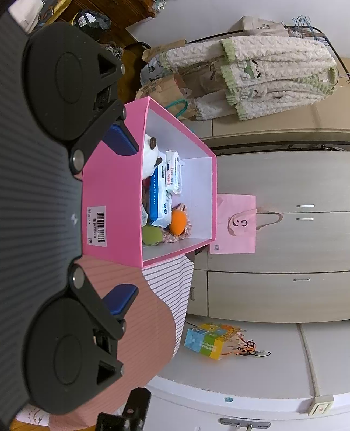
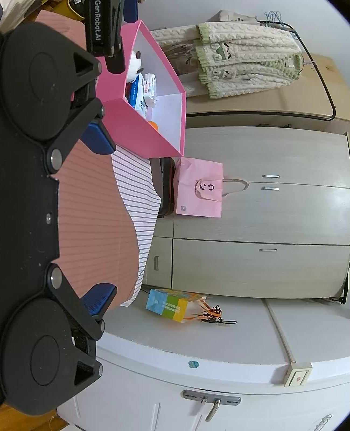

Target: Organize soft objects

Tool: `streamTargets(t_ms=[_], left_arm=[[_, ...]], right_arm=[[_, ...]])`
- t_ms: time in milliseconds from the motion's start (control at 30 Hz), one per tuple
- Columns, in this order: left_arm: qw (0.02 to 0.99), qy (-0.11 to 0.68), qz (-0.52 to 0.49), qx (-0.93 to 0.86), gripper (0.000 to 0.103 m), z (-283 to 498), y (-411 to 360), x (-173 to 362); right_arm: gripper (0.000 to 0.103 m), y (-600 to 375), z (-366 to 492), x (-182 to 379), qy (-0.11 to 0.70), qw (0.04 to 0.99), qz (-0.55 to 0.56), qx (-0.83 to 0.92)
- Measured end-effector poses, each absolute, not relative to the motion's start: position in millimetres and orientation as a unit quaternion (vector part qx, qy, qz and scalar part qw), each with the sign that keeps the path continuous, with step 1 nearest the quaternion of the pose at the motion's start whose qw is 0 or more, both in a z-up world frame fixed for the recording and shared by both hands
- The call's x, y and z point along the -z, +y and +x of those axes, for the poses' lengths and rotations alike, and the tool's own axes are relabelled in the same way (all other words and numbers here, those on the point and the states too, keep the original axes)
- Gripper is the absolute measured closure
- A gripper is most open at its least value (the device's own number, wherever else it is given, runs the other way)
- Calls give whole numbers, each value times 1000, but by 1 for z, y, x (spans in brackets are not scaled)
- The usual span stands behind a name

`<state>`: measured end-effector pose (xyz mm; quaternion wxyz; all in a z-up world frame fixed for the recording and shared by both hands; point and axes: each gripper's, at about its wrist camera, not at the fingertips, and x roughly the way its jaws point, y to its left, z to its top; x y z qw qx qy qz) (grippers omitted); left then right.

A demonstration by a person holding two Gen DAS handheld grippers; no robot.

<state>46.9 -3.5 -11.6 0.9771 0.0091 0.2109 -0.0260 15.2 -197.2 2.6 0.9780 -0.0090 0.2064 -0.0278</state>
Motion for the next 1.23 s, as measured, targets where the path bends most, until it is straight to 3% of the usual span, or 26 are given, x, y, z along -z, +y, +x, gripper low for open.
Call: streamTargets(t_ms=[1233], left_arm=[[981, 189, 27, 24, 0, 35, -7, 10]], right_arm=[[0, -205, 3, 3, 203, 979, 6, 20]])
